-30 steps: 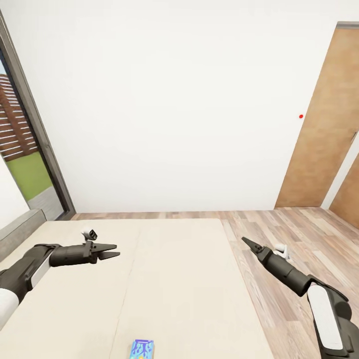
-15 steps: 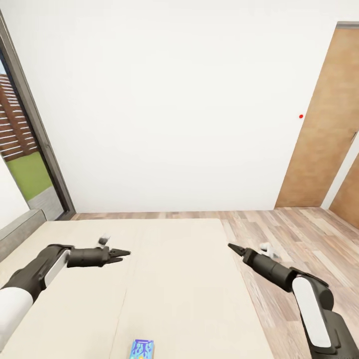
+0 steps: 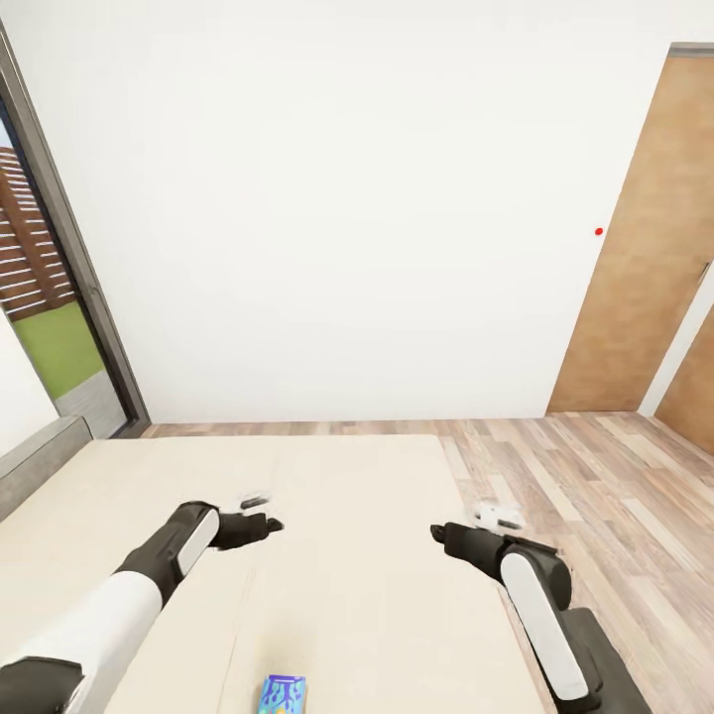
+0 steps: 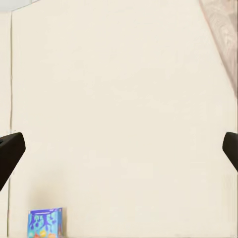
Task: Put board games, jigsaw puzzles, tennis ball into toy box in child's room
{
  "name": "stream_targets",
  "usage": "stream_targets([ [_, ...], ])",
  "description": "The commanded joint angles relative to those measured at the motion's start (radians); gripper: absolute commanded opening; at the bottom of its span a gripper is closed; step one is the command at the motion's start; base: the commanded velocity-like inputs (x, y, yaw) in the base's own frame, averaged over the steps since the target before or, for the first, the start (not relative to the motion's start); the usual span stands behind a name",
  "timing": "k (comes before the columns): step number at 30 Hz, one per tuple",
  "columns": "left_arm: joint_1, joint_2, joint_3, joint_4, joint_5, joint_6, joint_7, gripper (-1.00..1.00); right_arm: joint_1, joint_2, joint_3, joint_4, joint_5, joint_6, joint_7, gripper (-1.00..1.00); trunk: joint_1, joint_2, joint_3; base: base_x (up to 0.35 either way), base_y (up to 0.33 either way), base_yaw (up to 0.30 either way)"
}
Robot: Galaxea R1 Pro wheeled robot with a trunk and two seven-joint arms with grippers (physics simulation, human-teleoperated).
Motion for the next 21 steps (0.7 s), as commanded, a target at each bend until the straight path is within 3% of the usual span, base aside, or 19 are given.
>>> stream_targets([
  [1,-0.001,-0.011,-0.003,0.005,-0.002,-0.003,0.044,1.00,-0.002,0.019,0.018,-0.001,-0.009,0.003,-0.058,1.00,0.001,-0.002,-0.002,0.000,0.000,0.000],
  [4,-0.002,-0.023,-0.002,0.013,0.001,-0.007,0.100,1.00,-0.002,0.064,0.037,-0.001,-0.009,0.008,-0.120,1.00,0.001,-0.002,-0.002,0.000,0.000,0.000],
  [6,-0.002,-0.026,-0.002,0.015,0.002,-0.006,0.113,1.00,-0.002,0.076,0.042,-0.002,-0.012,0.010,-0.135,1.00,0.001,-0.002,-0.002,0.000,0.000,0.000],
  [16,-0.002,-0.028,-0.003,0.020,0.005,0.001,0.118,1.00,-0.008,0.096,0.048,-0.002,-0.021,0.021,-0.149,1.00,0.001,-0.002,-0.007,0.000,0.000,0.000],
  [18,-0.002,-0.025,-0.004,0.040,0.005,0.000,0.104,1.00,-0.008,0.098,0.048,-0.002,-0.022,0.022,-0.149,1.00,0.001,-0.002,-0.010,0.000,0.000,0.000],
  [21,-0.002,-0.022,-0.004,0.099,0.003,-0.002,0.036,1.00,-0.008,0.106,0.049,-0.002,-0.022,0.023,-0.149,1.00,0.001,-0.002,-0.014,0.000,0.000,0.000],
])
